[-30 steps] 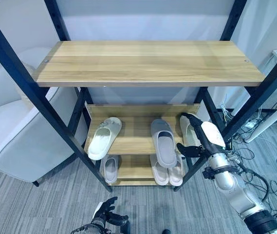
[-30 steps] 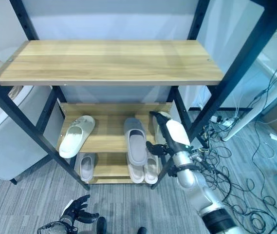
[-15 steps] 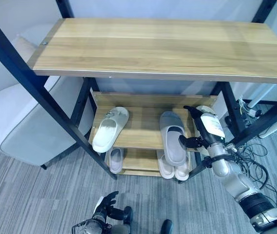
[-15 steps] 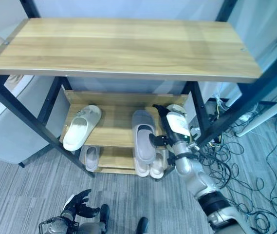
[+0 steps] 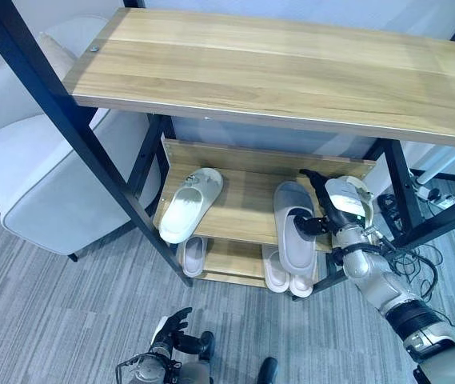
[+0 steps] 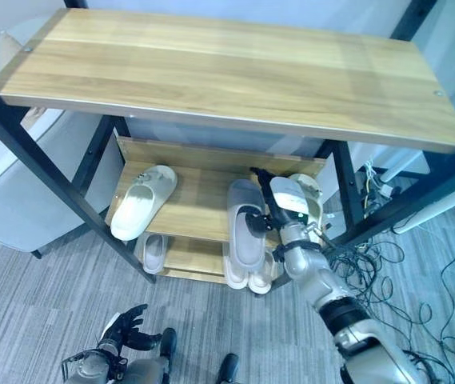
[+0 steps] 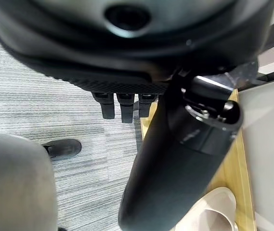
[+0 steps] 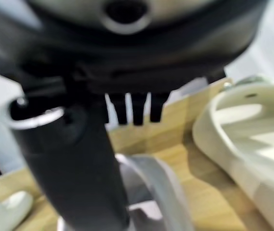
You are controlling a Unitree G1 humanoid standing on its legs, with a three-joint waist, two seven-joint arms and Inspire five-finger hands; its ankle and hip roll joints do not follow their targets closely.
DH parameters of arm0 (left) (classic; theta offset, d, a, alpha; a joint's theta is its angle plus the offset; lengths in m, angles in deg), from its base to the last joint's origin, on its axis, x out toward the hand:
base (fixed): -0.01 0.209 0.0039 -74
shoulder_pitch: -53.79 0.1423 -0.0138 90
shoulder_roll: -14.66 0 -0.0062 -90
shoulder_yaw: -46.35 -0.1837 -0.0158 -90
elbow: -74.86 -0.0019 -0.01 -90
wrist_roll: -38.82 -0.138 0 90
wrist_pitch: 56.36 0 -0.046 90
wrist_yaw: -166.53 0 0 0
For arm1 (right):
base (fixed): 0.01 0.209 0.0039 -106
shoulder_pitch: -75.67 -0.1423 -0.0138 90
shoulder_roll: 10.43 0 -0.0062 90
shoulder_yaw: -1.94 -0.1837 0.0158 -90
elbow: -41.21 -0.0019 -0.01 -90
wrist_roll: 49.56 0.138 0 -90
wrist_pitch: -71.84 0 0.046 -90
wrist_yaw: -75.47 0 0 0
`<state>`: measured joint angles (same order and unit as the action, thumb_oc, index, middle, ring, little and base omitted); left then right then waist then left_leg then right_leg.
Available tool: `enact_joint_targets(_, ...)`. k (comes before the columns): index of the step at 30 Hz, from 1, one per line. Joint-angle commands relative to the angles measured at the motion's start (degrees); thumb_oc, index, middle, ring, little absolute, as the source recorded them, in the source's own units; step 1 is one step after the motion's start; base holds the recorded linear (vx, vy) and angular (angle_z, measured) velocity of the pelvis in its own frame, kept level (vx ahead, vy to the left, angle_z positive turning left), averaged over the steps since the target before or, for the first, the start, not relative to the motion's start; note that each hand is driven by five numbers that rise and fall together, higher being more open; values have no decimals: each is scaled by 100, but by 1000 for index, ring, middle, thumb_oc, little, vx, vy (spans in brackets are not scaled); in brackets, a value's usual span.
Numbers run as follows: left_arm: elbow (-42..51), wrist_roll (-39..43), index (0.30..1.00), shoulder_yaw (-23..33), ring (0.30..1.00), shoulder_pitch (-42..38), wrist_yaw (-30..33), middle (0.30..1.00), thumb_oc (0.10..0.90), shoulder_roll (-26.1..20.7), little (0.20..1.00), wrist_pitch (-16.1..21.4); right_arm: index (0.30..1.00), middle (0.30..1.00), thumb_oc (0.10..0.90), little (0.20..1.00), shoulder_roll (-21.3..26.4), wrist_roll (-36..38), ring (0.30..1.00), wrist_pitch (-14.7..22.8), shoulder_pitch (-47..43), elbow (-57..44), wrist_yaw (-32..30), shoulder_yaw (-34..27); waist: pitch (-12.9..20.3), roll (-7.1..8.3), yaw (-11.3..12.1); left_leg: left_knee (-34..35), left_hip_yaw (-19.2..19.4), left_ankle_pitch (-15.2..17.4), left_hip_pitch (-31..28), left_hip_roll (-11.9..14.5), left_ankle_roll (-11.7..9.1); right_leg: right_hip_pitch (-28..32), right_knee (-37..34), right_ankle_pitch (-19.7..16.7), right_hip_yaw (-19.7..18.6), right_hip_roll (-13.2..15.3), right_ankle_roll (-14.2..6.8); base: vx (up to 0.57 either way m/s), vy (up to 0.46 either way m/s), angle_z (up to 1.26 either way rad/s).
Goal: Arrange the slippers neatly on the shoe rack.
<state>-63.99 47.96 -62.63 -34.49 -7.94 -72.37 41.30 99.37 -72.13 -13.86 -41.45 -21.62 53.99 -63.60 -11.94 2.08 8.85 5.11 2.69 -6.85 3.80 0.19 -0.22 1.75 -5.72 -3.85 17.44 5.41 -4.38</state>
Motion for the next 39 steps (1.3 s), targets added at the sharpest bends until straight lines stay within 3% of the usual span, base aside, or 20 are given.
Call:
enact_joint_targets(1,-164,-96,900,-422,900,70,13,900,800,-56,900,216,300,300,400,300,189,-170,300,146,-789,-200,-460,-111,177,-47,211,-11,-608,617,-46,-55,-174,103,72,521,-92,-25,-263,0,0,0)
enact_joint_targets(16,-106,-258,900,-201,900,175,-36,900,800,-26,900,122,300,300,400,300,260,-225,300,473,438,-2129,-325,-890,326,-121,-33,-11,-449,696,-248,-10,-183,228,72,551,-160,-13,-264,-1,-1,-1)
enact_joint_targets(23,-82,-318,900,-84,900,226,-66,900,800,9,900,84,300,300,400,300,110,219,300,911,1136,-3521,104,-1220,392,-187,-228,-11,-316,705,-333,39,-183,247,72,546,-335,-53,-258,-20,-8,-9)
enact_joint_targets(28,-106,-269,900,-37,900,255,-123,900,800,66,900,79,300,300,400,300,-145,1001,300,1229,1613,-4192,728,-1091,438,-220,-344,-11,-238,688,-394,69,-192,274,72,547,-429,-77,-232,-27,-10,-15)
enact_joint_targets(39,-276,-267,900,3,900,208,-243,900,800,160,900,123,300,300,400,300,-347,2212,300,1396,2089,-4238,2010,-381,479,-235,-375,-11,-253,638,-447,118,-249,349,72,584,-420,-140,-173,-12,-7,-3)
